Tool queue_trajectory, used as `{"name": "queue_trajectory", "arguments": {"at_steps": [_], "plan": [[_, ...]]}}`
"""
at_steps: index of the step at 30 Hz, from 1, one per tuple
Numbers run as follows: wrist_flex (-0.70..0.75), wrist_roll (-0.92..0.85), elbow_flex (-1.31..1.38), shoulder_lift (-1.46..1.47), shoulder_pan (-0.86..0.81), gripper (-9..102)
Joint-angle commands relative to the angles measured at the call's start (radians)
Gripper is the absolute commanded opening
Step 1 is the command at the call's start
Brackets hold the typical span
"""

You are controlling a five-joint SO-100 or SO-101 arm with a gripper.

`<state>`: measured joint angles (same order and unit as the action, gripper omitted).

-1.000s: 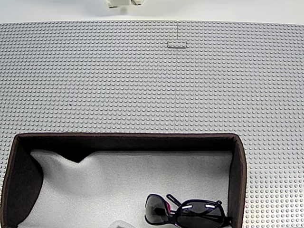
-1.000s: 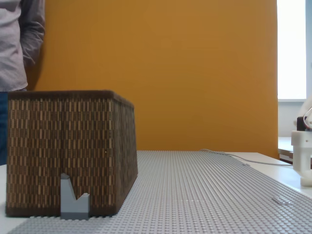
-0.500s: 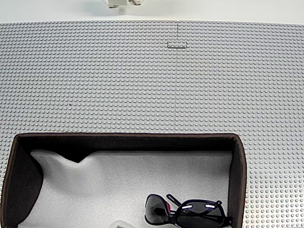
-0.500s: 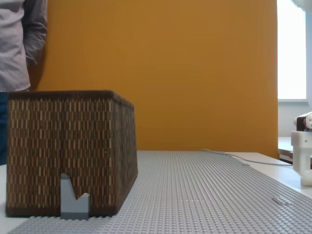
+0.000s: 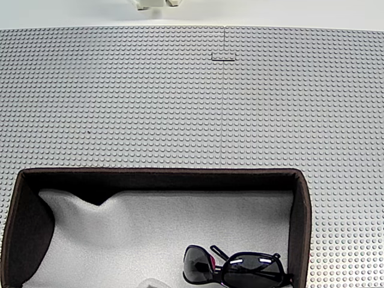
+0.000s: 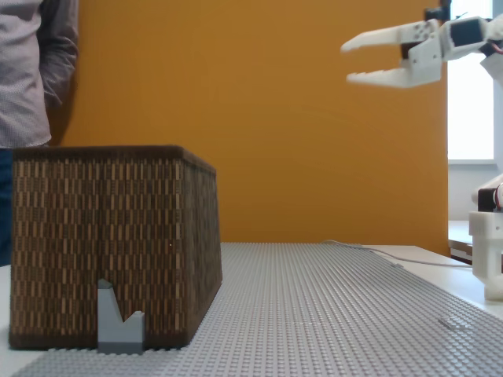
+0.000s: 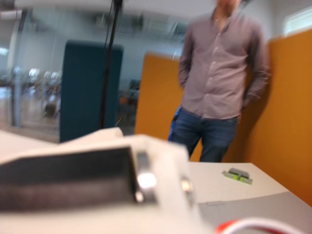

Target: Grasp a glasses and put it in the bin.

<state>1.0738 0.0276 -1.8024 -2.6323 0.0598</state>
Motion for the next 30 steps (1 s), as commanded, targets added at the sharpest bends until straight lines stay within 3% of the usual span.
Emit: {"name": "queue_trajectory", "arguments": {"at_steps": [1, 6, 8, 12, 30], "plan": [[0.121, 0.032, -0.052, 0.008, 0.031, 19], [0.206, -0.017, -0.087, 0.012, -0.02, 17], [0.249, -0.031, -0.075, 0.012, -0.021, 5], [0.287, -0.032, -0.048, 0.012, -0.023, 0], [0.313, -0.032, -0.049, 0.043, 0.029, 0]]}}
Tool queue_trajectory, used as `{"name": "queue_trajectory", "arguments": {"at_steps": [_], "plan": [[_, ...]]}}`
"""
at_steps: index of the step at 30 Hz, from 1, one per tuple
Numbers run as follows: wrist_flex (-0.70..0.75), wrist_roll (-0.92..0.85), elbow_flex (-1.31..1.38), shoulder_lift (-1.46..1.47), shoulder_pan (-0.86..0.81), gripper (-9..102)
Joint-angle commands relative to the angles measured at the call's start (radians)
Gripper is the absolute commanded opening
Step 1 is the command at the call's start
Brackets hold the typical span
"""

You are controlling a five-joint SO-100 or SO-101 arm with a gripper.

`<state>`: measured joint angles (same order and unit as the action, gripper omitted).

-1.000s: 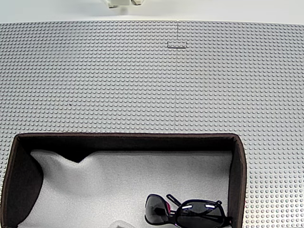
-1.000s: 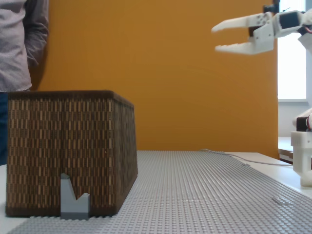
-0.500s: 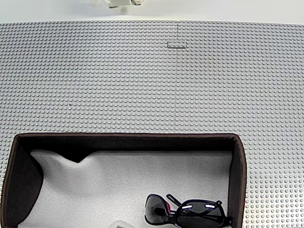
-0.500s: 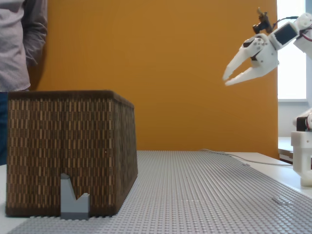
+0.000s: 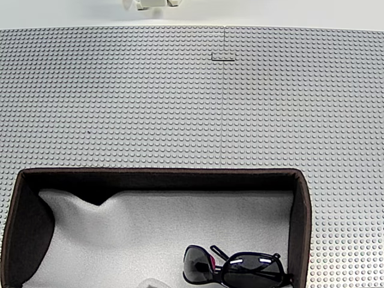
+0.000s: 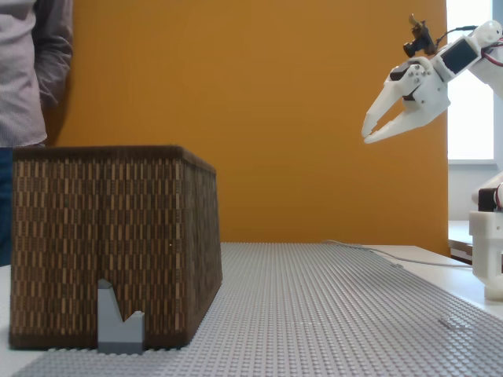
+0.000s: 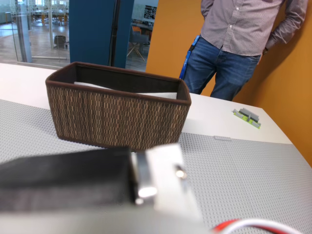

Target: Grasp a glasses and put it in the bin.

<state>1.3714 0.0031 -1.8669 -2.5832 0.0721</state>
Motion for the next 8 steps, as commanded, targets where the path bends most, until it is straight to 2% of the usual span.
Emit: {"name": "queue_trajectory", "arguments": {"at_steps": [1, 8], "plan": [[0.012, -0.008, 0.014, -0.006, 0.02, 0], [0.005, -0.002, 0.011, -0.014, 0.026, 0]]}}
